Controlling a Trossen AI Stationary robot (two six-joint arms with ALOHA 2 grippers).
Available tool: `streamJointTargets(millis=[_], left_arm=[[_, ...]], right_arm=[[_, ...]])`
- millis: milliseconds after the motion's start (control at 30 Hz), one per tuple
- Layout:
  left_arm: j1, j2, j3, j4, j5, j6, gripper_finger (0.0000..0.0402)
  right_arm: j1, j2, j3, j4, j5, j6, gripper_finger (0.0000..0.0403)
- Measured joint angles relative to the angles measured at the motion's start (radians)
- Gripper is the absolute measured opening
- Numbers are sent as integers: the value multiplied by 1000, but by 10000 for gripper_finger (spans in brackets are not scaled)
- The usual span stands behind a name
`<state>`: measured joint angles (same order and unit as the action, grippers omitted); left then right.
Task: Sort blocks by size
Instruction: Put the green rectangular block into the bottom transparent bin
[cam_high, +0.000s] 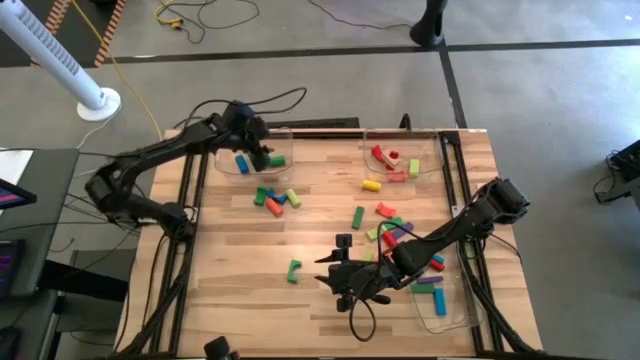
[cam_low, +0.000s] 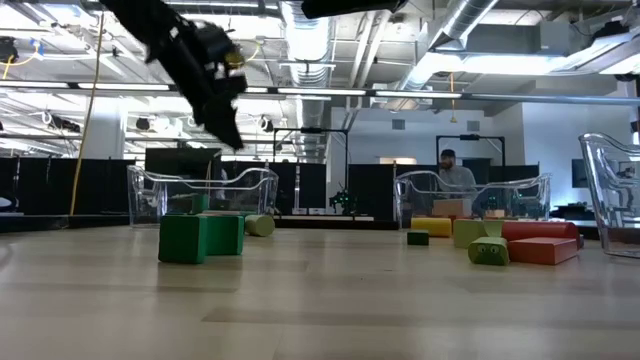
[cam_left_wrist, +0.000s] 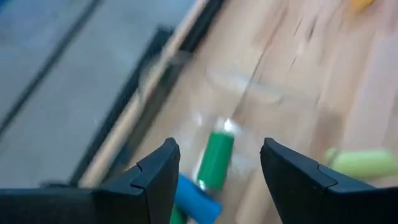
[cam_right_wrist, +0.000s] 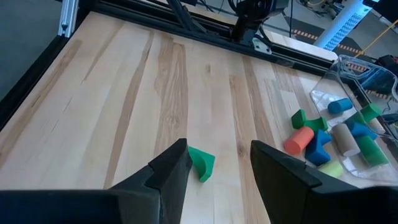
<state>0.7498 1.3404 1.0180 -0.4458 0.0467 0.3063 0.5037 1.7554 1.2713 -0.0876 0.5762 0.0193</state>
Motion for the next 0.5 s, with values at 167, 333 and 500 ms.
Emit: streamJointTargets(millis=[167, 333, 500], left_arm=[[-67, -171, 0, -2, 1, -44, 213], [-198, -368, -32, -68, 94, -118, 213], [-417, -576, -157, -91, 116, -203, 213]], right_arm=[[0, 0, 0, -14, 0, 0, 202], [0, 0, 0, -23, 0, 0, 202], [0, 0, 0, -36, 0, 0, 202]])
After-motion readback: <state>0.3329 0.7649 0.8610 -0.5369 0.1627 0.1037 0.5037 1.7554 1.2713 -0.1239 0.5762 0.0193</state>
